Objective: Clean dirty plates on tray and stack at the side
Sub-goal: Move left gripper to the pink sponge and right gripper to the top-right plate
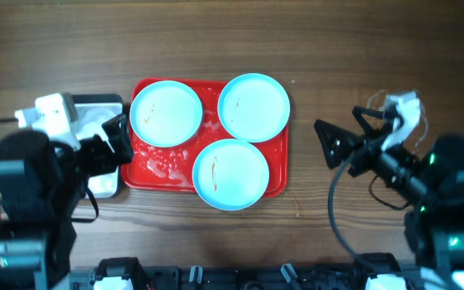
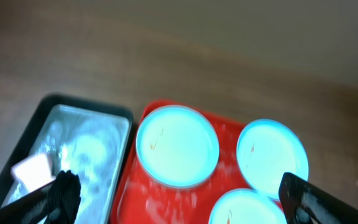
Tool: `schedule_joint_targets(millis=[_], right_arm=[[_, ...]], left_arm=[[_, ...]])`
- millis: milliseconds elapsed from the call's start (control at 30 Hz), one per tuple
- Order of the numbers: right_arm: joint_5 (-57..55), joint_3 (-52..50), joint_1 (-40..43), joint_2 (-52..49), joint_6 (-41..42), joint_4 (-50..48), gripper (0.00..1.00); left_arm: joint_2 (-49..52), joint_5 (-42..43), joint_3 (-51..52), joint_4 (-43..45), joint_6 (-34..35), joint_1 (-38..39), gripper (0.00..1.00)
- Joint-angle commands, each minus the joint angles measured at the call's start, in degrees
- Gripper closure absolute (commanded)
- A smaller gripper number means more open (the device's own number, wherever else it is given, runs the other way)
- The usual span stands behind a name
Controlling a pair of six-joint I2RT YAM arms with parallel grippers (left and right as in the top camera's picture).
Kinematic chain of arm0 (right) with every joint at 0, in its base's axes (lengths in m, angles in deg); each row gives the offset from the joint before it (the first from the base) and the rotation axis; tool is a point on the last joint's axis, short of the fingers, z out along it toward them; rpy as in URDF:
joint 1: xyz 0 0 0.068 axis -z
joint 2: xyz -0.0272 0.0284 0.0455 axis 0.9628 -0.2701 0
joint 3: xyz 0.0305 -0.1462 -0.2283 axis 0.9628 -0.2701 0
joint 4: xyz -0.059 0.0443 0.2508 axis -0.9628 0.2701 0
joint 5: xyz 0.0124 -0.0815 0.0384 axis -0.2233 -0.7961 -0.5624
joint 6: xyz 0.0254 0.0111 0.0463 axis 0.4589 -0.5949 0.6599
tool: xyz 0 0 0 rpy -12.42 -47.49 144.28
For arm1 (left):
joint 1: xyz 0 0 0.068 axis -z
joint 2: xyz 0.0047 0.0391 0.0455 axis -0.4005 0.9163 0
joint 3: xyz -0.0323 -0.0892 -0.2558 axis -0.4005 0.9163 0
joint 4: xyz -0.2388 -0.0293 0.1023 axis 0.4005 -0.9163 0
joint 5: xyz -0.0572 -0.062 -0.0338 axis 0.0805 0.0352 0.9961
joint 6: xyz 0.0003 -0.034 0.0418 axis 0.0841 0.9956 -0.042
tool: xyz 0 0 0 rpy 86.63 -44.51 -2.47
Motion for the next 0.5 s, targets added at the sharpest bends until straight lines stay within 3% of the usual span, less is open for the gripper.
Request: schedule_joint_targets(millis=[0,133,333,467], right_arm=[[1.77,14.27,-0.72,-9.94,-5.05,9.92,0.0],[2.95,24.79,-2.67,-19.93,-6.36,18.05,0.0],[1.07,24.96,-2.64,-30.05,1.25,15.1,0.0],[2.73,24.96,-2.71,-36.81,4.87,18.56,0.0]], left_arm=[[9.79,0.55,-10.86,-7.96,0.74,-0.48,0.0],[18.27,5.99,-15.93,-12.33,0.79,-0.46,0.0],[28.37,11.72,-15.93,-13.2,1.4,-0.42,0.0],[32.2,9.55,-15.93,-14.95,2.75,-0.5,0.0]])
